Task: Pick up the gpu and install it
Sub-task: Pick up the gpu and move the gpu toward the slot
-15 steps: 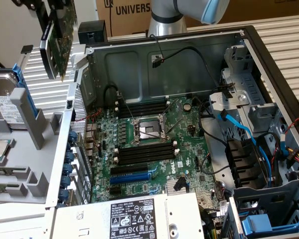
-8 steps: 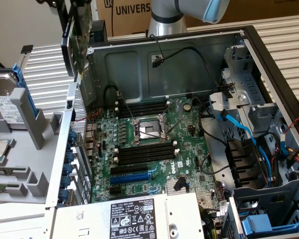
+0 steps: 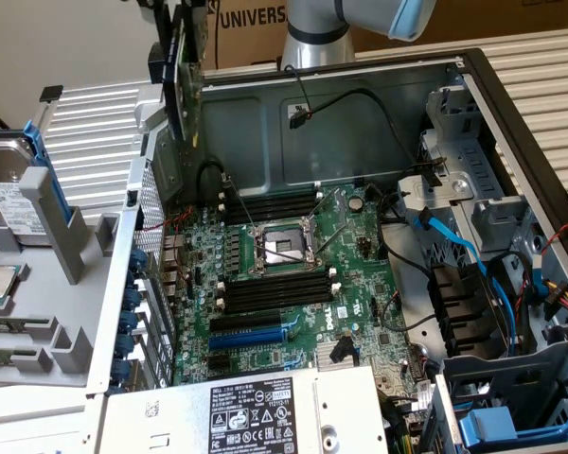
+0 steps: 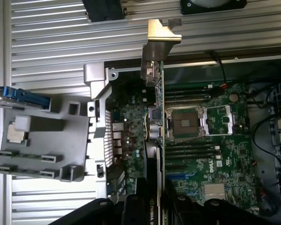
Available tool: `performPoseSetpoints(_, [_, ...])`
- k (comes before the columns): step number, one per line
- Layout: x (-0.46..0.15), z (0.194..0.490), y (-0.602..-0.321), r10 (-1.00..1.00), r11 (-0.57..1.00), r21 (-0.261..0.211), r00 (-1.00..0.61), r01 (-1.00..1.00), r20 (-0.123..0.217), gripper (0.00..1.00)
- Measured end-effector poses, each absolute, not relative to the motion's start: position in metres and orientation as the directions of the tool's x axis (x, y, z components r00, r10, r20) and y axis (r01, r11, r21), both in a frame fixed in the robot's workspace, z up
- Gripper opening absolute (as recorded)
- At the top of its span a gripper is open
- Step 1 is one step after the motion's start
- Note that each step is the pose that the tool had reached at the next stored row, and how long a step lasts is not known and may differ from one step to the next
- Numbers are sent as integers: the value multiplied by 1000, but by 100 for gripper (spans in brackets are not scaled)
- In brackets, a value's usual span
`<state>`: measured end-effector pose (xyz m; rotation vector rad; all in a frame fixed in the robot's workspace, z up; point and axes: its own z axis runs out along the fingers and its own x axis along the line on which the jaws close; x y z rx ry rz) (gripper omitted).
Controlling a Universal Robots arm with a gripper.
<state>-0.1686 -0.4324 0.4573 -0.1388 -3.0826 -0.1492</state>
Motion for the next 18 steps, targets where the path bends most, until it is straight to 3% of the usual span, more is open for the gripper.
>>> performPoseSetpoints(10, [-123, 457, -435, 87, 991, 94, -994, 92, 59, 26])
performPoseSetpoints(18, [-97, 455, -455, 87, 991, 94, -994, 92, 59, 26])
